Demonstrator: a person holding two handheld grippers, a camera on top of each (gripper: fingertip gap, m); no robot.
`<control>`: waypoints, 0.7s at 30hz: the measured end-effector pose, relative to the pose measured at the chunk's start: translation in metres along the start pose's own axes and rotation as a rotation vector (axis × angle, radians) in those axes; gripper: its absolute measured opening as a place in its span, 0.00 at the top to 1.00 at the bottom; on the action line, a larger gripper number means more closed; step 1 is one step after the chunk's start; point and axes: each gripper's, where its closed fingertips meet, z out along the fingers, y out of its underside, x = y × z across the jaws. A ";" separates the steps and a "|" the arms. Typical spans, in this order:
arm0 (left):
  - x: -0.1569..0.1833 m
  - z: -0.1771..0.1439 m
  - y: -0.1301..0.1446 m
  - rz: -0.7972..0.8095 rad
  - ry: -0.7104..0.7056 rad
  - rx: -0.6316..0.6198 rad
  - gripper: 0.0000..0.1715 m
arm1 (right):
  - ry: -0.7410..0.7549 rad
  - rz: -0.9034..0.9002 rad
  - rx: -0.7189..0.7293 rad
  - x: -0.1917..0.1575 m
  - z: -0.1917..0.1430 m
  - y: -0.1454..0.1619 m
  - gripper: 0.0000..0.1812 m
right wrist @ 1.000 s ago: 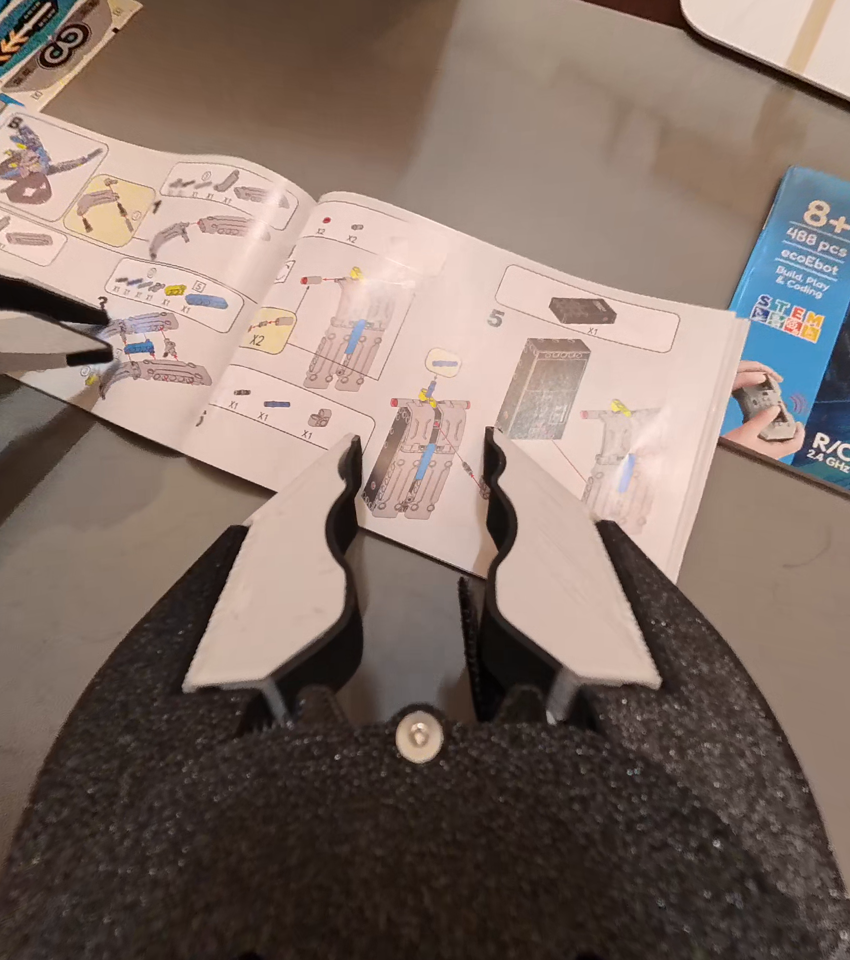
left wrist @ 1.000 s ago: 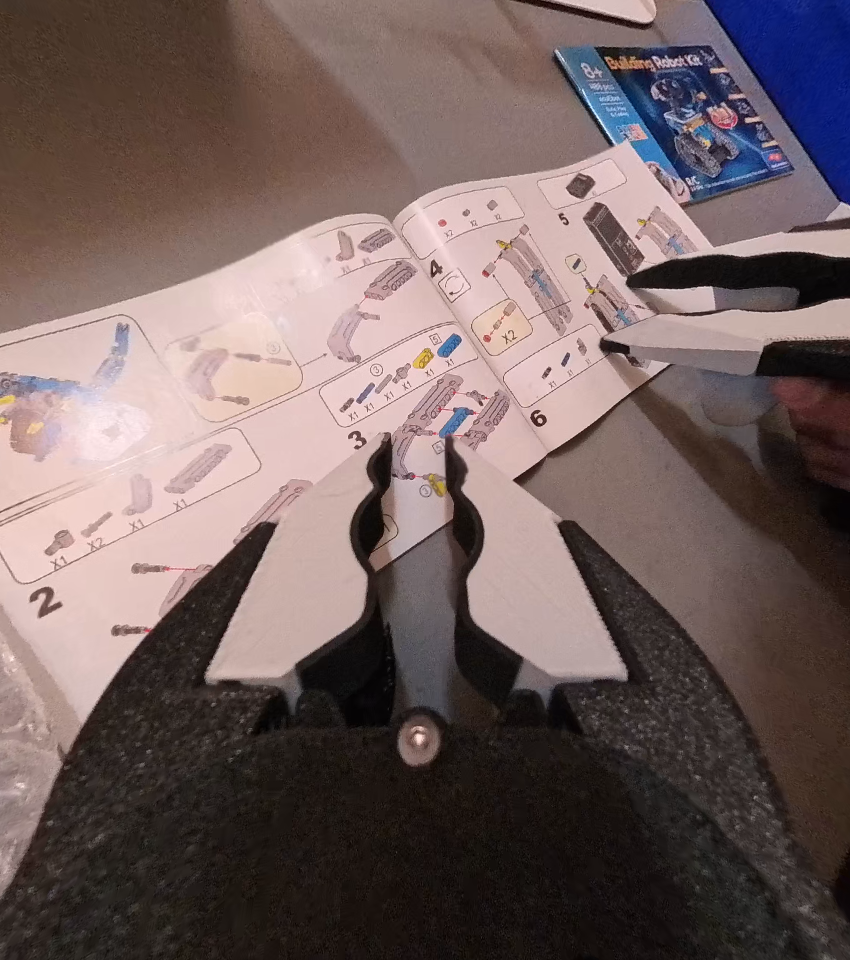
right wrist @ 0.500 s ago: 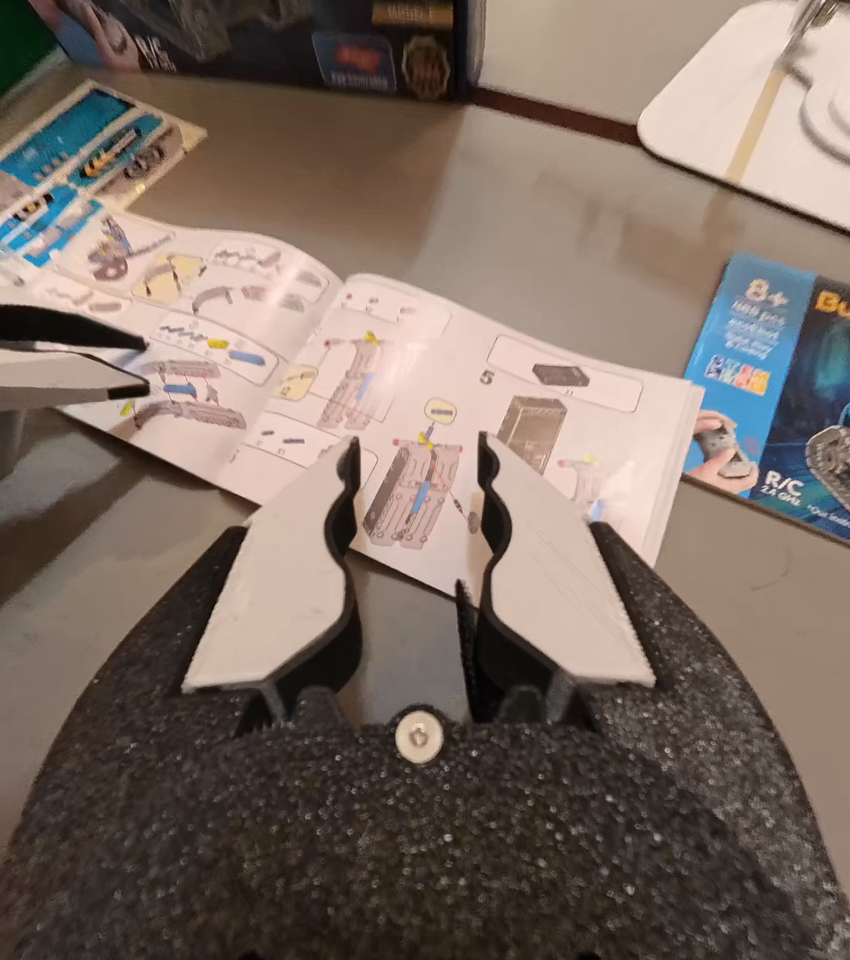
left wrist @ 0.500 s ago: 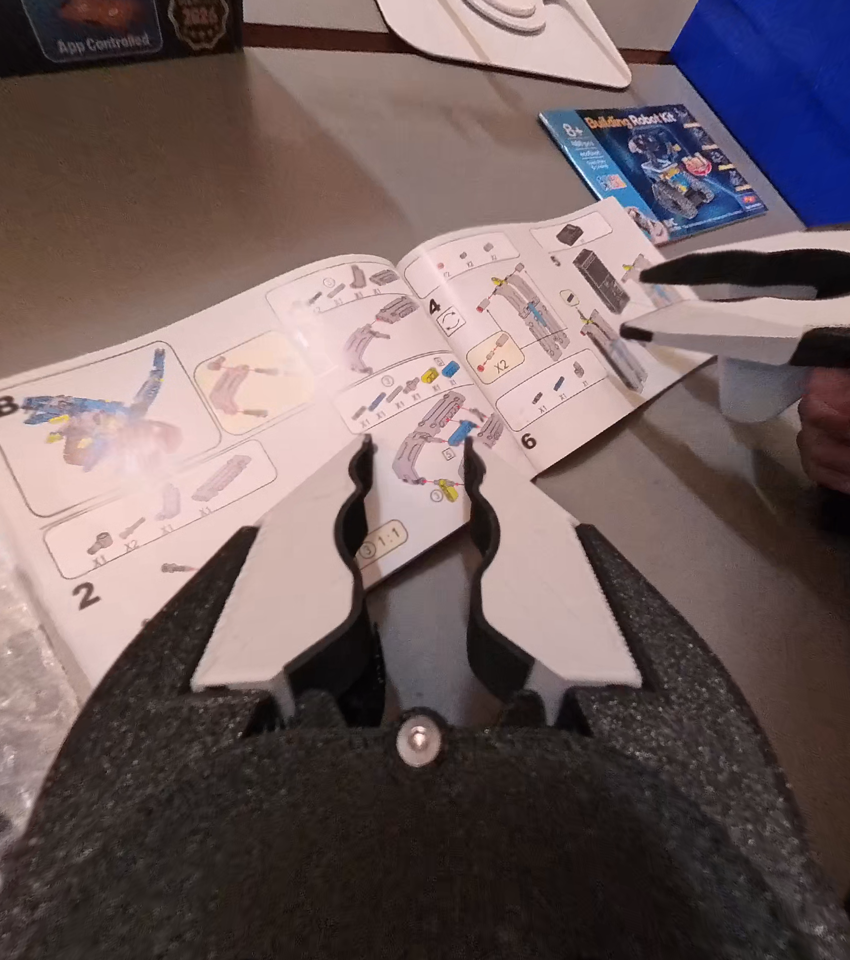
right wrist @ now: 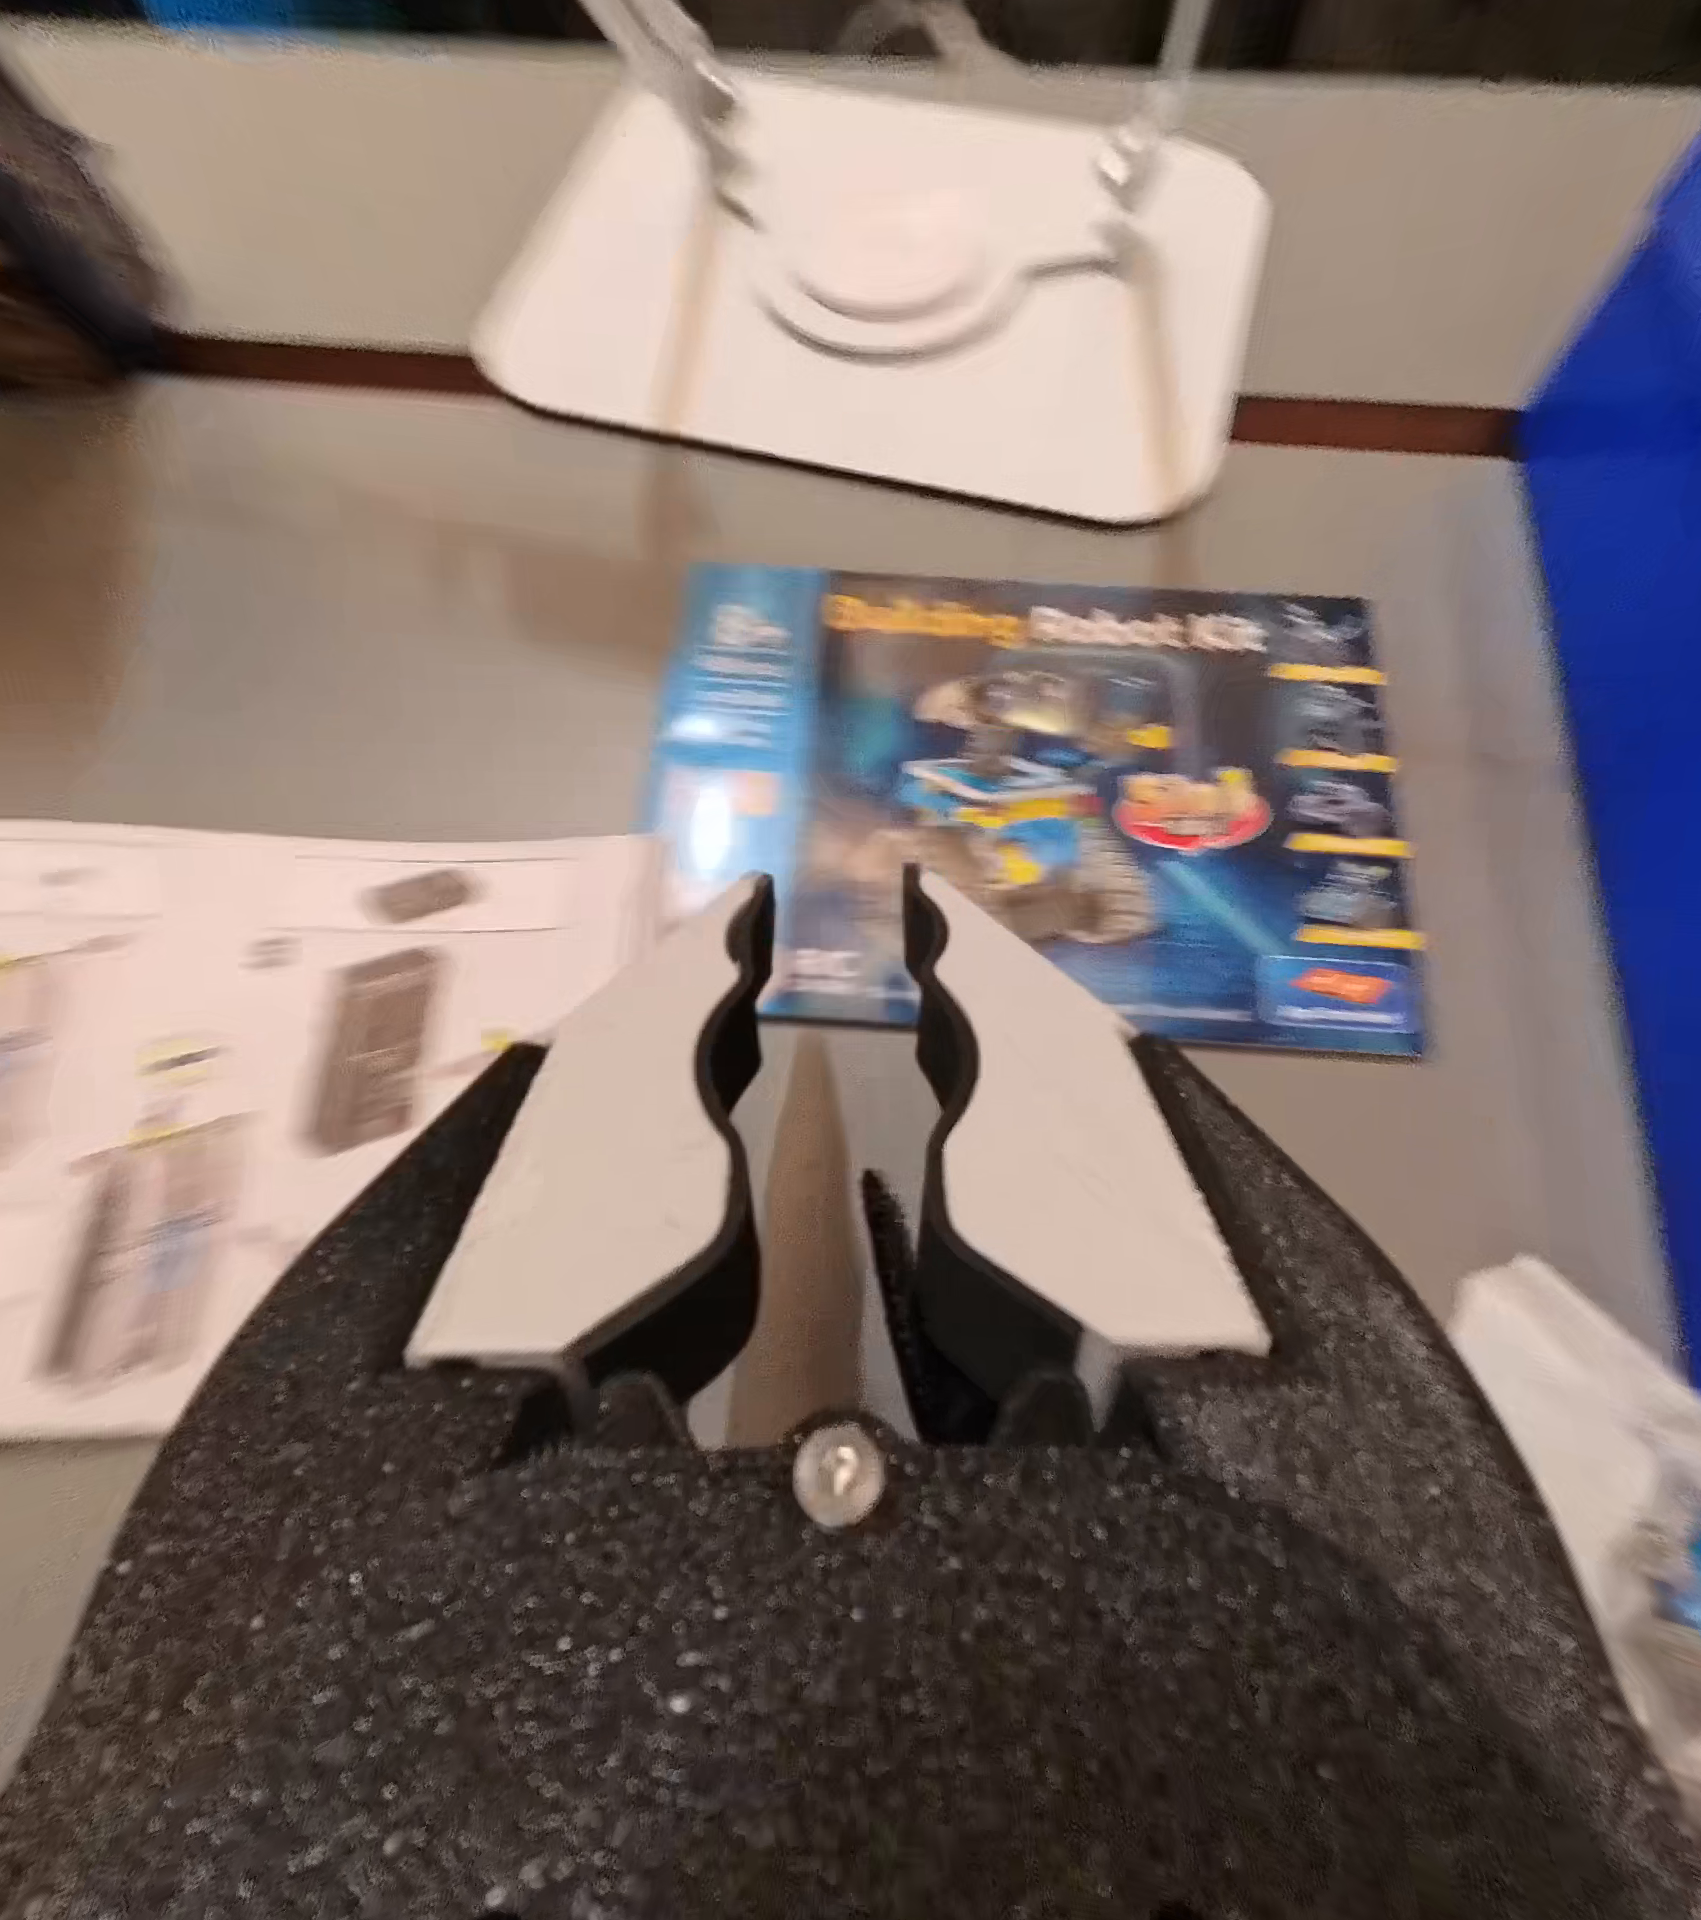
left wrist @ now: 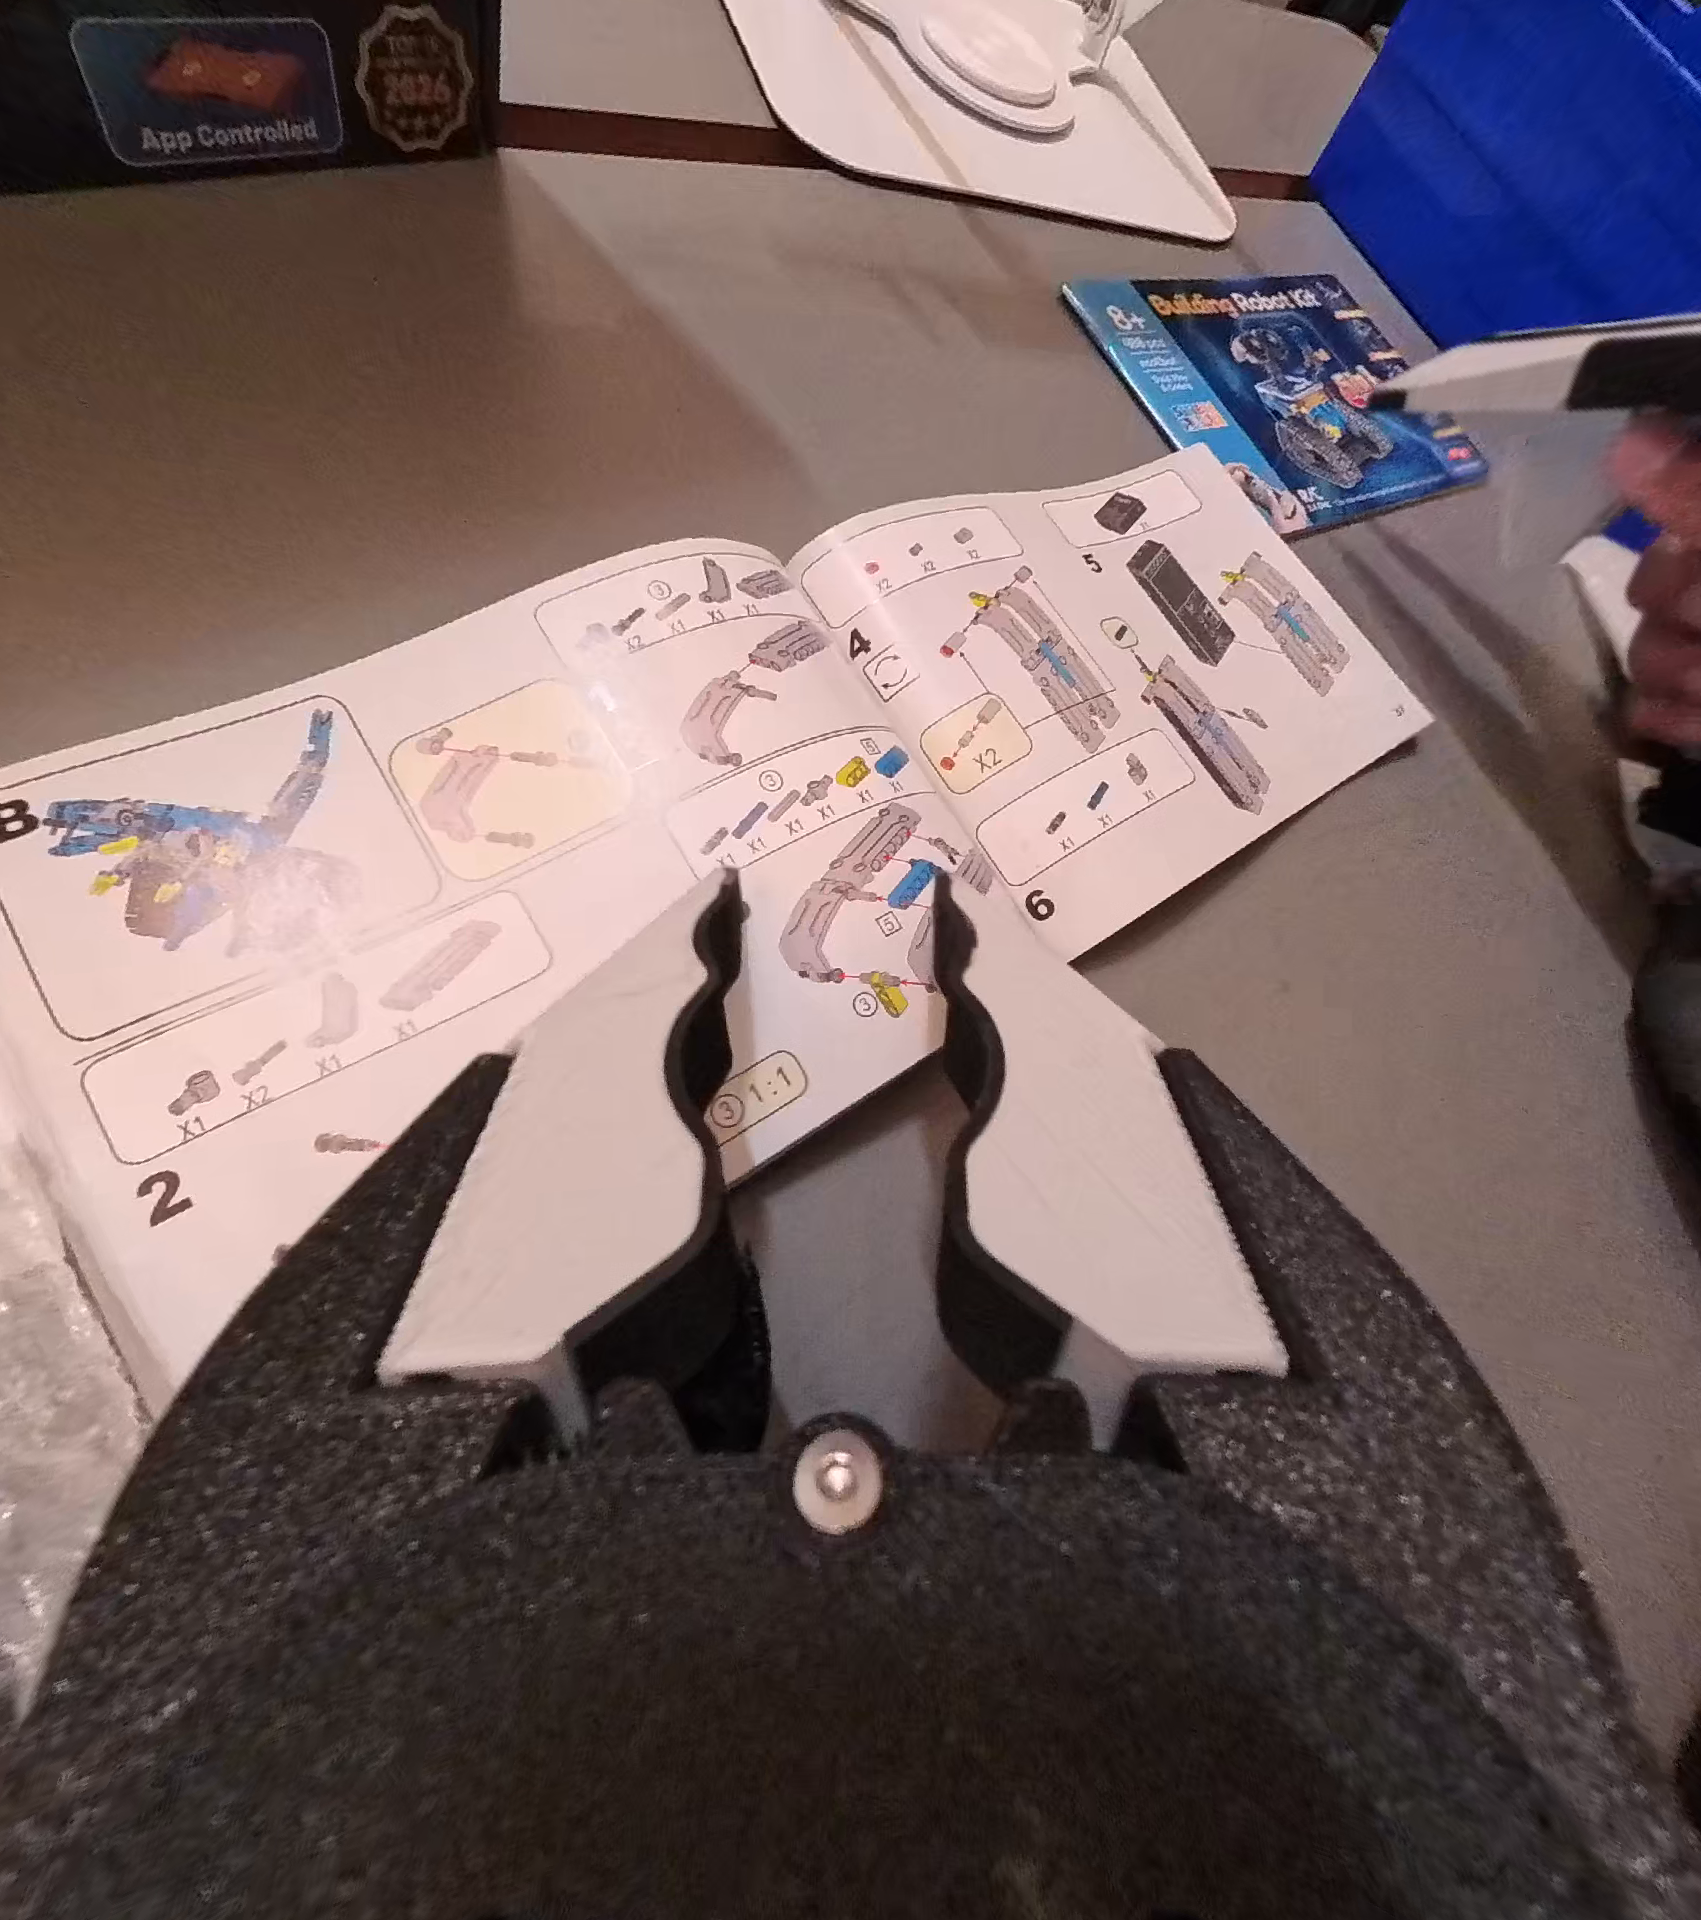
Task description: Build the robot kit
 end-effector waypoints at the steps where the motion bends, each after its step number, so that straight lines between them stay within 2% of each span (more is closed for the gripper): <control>1: 0.001 0.000 0.000 -0.002 0.004 0.000 0.79 | 0.041 -0.007 -0.060 0.012 0.009 0.005 0.90; 4: -0.001 -0.001 0.002 -0.004 -0.008 -0.010 0.79 | 0.057 -0.035 -0.154 0.020 0.032 0.017 1.00; 7: 0.000 -0.003 0.002 -0.021 0.005 -0.002 0.79 | 0.103 -0.073 -0.156 0.023 0.038 0.014 1.00; 11: -0.001 -0.005 0.000 0.008 -0.013 0.004 0.79 | 0.155 -0.007 -0.140 0.034 0.041 0.012 1.00; 17: 0.001 -0.004 0.001 -0.012 0.005 -0.004 0.79 | 0.313 -0.027 -0.129 0.053 0.046 0.007 1.00; 21: 0.007 -0.003 0.002 0.017 0.012 -0.011 0.79 | 0.285 0.027 -0.133 0.055 0.048 0.005 1.00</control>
